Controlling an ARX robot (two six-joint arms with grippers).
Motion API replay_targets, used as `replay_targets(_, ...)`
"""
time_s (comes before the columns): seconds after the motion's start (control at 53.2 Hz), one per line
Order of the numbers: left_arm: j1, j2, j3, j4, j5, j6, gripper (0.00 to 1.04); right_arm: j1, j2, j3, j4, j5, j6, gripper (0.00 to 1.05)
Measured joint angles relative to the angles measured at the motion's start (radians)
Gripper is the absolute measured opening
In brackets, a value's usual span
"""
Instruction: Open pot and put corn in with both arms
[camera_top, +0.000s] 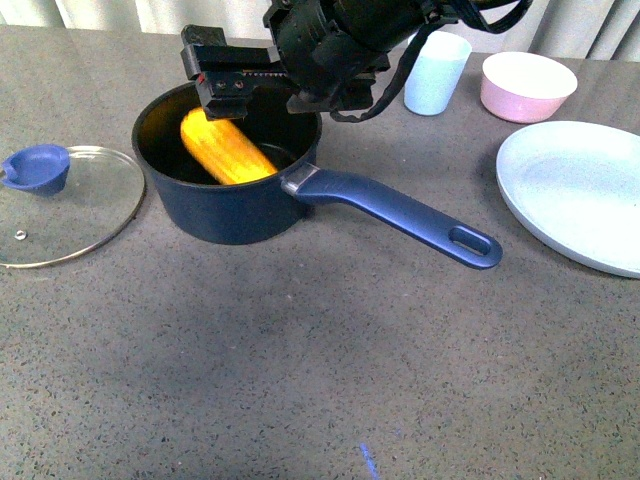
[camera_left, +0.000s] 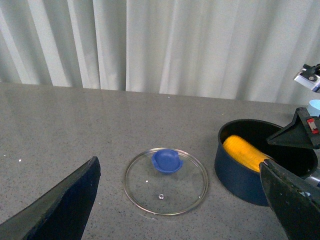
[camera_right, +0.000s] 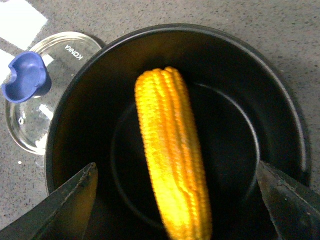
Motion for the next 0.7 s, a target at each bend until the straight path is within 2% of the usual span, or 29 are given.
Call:
replay_targets(0.282,0.000,0.000,0.000,0.000,0.000,0.000,0.96,-0.079,-0.272,-0.250,0.201,0.035,0.008,0.96)
replay_targets(0.395,0.000,0.000,0.000,0.000,0.000,0.000,0.96,-0.120,-0.352,-0.315,0.228,0.058,-0.018,0.96)
replay_targets(0.583,0.000,0.000,0.000,0.000,0.000,0.000,0.96,-0.242,-0.500,-0.451,0.302,0.076,-0.023,0.96)
replay_targets(0.602,0.000,0.000,0.000,0.000,0.000,0.000,0.96,-0.251,-0.515,-0.468,0.320,0.097,-0.024,0.95)
replay_targets(0.658,0.000,0.000,0.000,0.000,0.001,0.000,0.96,-0.269,-0.583,-0.600,0.589,0.357,-0.053,0.83)
replay_targets(0.696,0.000,0.000,0.000,0.000,0.000,0.000,0.96,-0.278,-0.610,-0.656,0.679,0.425,-0.058,0.77)
